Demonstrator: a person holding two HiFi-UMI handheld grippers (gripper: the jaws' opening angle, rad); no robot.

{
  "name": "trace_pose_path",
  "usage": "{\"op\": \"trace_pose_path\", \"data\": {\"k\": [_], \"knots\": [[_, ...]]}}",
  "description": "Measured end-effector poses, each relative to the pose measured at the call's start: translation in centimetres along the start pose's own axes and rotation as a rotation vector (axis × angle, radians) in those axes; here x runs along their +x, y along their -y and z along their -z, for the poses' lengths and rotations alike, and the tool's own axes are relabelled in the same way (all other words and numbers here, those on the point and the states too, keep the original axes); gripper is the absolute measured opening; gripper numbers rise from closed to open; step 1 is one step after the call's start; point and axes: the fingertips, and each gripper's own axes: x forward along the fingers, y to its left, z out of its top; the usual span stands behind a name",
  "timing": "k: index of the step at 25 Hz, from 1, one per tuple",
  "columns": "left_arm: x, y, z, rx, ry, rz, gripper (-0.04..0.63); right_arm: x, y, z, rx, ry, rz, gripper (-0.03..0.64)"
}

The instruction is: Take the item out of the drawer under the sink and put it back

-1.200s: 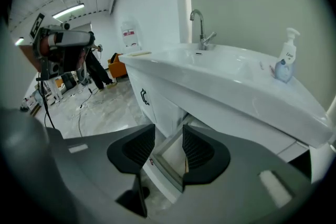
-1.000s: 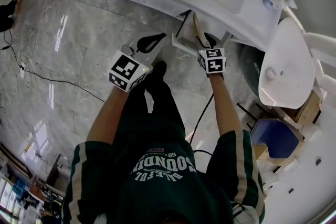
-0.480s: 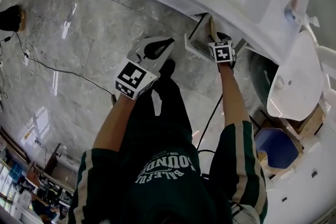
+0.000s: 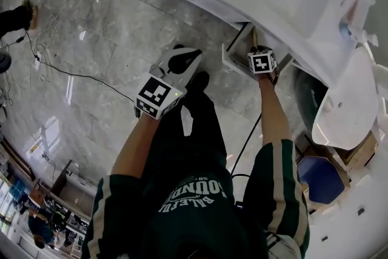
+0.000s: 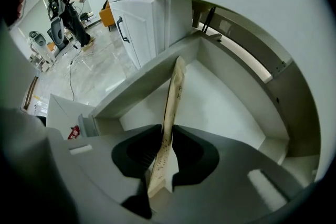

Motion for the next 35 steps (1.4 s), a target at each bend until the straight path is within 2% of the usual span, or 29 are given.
{"op": "trace_pose_path", "data": {"k": [2,5,12,20,25,30,35], "knots": [[-0.1,-0.3,-0.1,0.0,-0.004,-0.006,0.051,-0.5,0.0,-0.1,0.005,-0.019,0.008,0.042],[-0.1,-0.2,-0.4,0.0,-0.01,-0.004,0.051,-1.4,0.0,-0.2,0.018,-0.012,0.014,0.035],[-0.6,0.7,-2.0,0.007,-0.005,0.009,0.051,-4.8,-0.2,0.3,-0.025,0.011,0.039,0.032],[-2.8,2.4,-3.9,0.005,-0.006,0.004,0.051,-11.0,-2.3,0.4,-0.046,0.122,0.061,0.032],[-3.4,3.2,-6.2,0.064,-0.013,0.038,0.051,-16.1,-3.9,-1.3,-0.029,0.229,0.066,0.032],[-5.1,3.5,-9.2,0.091,0.017,0.036,0.051,-20.8,-6.7,-2.2,-0.017,0.308,0.053,0.032],[-5.8,4.0,-12.3,0.114,0.061,0.037,0.051,-26.1,-7.0,-4.1,0.045,0.434,0.064,0.032]]}}
